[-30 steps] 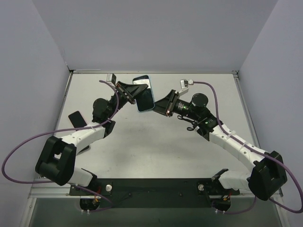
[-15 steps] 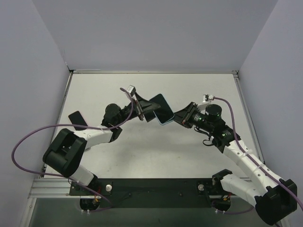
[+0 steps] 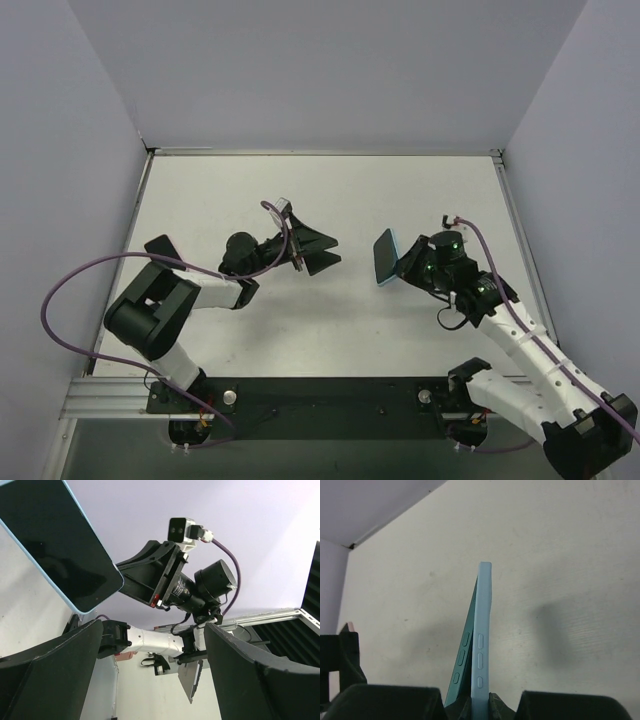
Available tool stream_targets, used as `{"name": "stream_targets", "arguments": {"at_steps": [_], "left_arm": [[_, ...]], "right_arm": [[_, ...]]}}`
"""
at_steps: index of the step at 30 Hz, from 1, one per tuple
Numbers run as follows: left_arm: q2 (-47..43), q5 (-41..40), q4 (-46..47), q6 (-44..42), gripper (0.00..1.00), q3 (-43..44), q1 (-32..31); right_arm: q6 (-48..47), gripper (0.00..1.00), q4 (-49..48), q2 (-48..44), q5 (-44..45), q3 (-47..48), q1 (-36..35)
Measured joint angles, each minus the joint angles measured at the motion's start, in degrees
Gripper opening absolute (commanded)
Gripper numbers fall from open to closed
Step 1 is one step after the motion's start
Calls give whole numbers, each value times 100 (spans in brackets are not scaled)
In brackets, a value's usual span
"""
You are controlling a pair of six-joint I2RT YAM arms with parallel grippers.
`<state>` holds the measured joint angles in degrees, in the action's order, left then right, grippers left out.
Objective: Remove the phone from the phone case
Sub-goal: Remove the phone case from the phone.
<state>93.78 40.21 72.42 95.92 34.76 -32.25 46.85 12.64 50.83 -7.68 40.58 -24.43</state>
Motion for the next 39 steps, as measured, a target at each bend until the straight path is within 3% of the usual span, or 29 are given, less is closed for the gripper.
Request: {"name": "stream_targets", "arguments": {"at_steps": [6,14,19,39], "left_arm": [[63,0,-74,-37,95,-68,0],[83,-2,-94,-35,95,-96,9],[85,0,-111,-42,95,-153,9],[52,2,-511,-219,95,-153,9]], "right_arm": [[-710,0,649,400,1534,170,-1360],[-857,0,697,1263,2688,-245,-2680],[-848,13,433,1478,2957,-358,-2791],[-610,16,-1064,2470,3329,-691,-2806]]}}
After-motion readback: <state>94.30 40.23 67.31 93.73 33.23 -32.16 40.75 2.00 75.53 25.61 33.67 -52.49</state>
